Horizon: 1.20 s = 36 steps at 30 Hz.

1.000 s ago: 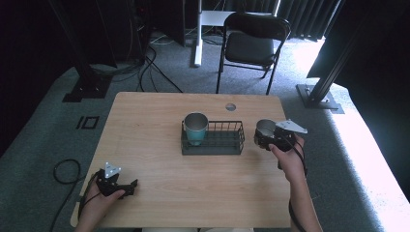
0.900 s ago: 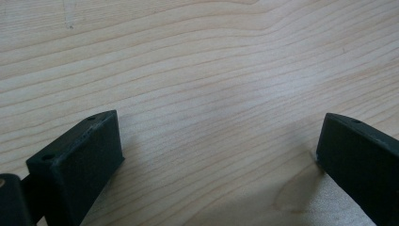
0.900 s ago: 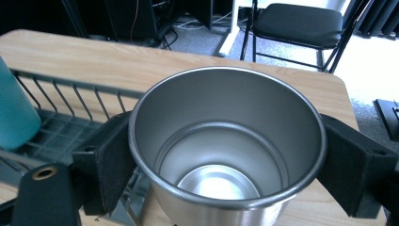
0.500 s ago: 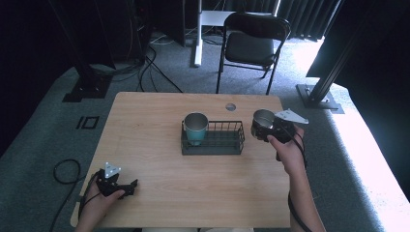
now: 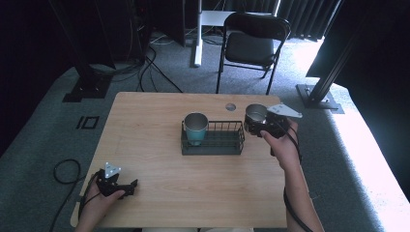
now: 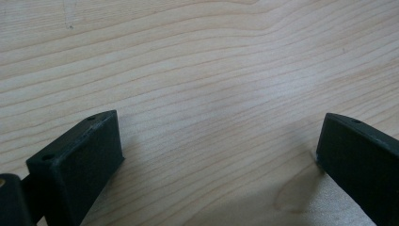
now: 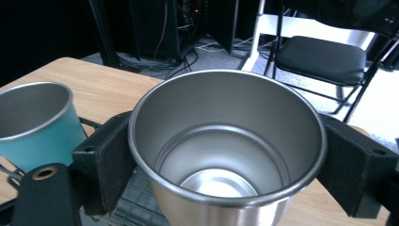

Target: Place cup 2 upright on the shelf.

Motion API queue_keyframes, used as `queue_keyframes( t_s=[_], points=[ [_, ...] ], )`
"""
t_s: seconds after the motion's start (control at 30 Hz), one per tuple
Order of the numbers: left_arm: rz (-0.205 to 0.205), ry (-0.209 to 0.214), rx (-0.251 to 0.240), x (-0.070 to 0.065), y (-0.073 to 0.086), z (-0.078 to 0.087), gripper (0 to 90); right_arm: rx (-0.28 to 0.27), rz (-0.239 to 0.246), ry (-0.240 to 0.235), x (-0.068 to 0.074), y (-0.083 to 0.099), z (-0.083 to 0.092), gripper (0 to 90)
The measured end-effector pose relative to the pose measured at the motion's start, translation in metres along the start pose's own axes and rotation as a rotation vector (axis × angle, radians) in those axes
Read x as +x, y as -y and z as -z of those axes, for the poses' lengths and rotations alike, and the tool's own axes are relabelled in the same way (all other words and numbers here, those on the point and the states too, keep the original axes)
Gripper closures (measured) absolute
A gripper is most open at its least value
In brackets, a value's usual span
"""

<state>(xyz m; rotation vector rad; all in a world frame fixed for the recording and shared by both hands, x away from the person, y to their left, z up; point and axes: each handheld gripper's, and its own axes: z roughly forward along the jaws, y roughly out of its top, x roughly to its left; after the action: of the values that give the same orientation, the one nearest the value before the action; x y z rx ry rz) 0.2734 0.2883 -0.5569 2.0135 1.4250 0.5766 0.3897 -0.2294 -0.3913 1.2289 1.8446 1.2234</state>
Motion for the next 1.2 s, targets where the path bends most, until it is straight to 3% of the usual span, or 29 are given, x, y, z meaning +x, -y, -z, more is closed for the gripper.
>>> queue_keyframes(
  t_s=[0.5, 0.83, 1.2],
  points=[
    [0.000, 0.000, 0.000, 0.000, 0.000, 0.000, 1.5, -0.005, 0.023, -0.081, 0.036, -0.007, -0.023, 13.9],
    [-0.003, 0.000, 0.001, 0.000, 0.000, 0.000, 1.5, 0.002, 0.056, -0.098, 0.049, -0.004, -0.036, 13.9],
    [-0.001, 0.000, 0.001, 0.000, 0.000, 0.000, 1.5, 0.016, 0.054, -0.116, 0.058, 0.005, -0.050, 13.9]
  ],
)
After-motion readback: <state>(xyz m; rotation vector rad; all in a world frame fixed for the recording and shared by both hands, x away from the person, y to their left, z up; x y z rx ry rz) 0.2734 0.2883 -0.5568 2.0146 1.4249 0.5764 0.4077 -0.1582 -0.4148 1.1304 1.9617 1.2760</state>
